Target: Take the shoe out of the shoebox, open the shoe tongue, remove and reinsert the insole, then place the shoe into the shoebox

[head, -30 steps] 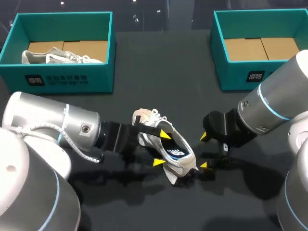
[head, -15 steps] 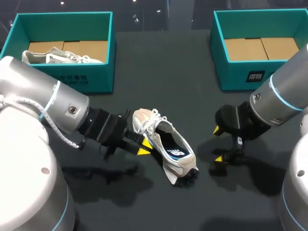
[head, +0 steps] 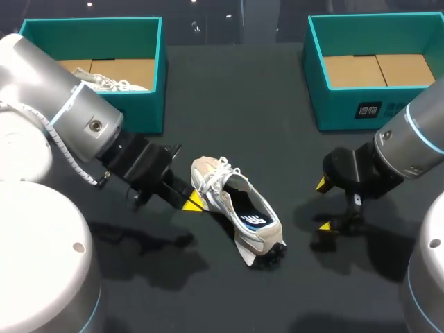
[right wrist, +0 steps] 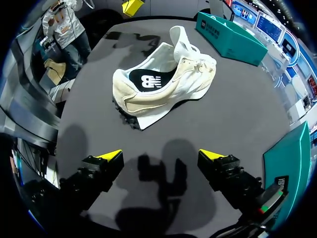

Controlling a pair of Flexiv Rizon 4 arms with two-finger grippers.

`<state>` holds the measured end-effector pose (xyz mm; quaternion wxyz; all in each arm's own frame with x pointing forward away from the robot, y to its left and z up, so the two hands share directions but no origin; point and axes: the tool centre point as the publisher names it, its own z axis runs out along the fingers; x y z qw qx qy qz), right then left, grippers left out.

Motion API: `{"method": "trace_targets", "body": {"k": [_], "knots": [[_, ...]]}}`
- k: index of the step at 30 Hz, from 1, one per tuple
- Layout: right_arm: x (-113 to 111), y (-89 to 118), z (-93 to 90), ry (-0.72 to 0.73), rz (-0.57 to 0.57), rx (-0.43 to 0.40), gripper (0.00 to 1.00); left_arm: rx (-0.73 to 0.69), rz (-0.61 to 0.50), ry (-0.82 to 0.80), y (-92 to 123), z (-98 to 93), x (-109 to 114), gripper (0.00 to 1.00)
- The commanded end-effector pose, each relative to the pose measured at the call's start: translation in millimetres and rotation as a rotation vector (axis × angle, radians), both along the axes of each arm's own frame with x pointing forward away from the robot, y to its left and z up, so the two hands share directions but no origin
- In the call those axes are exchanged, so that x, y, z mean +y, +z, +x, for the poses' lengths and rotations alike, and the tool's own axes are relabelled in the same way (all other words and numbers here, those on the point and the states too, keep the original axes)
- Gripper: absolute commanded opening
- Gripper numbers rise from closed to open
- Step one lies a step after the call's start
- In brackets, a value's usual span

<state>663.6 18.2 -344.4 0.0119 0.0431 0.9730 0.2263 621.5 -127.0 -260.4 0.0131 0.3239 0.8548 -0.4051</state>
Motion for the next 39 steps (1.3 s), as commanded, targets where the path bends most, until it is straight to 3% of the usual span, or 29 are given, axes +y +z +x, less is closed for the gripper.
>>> {"method": "trace_targets", "body": {"k": [1, 9, 18, 22, 32, 39], "knots": [[-15, 5, 0.2, 0.002, 0.006, 0.004, 1.00, 0.012, 0.076, -0.079, 5, 7.6, -4, 0.00], [-55, 16, 3.9, -0.021, -0.034, 0.014, 1.00, -0.006, 0.201, -0.186, 8, 9.9, -11, 0.00], [-109, 17, 15.5, 0.009, -0.018, -0.007, 1.00, 0.004, 0.320, -0.260, -4, 25.9, -39, 0.00], [-109, 17, 15.5, 0.009, -0.018, -0.007, 1.00, 0.000, 0.366, -0.269, -7, 33.5, -51, 0.00], [-109, 17, 15.5, 0.009, -0.018, -0.007, 1.00, 0.000, 0.366, -0.269, -7, 33.5, -51, 0.00], [-109, 17, 15.5, 0.009, -0.018, -0.007, 1.00, 0.010, 0.454, -0.288, -19, 37.3, -75, 0.00]]}}
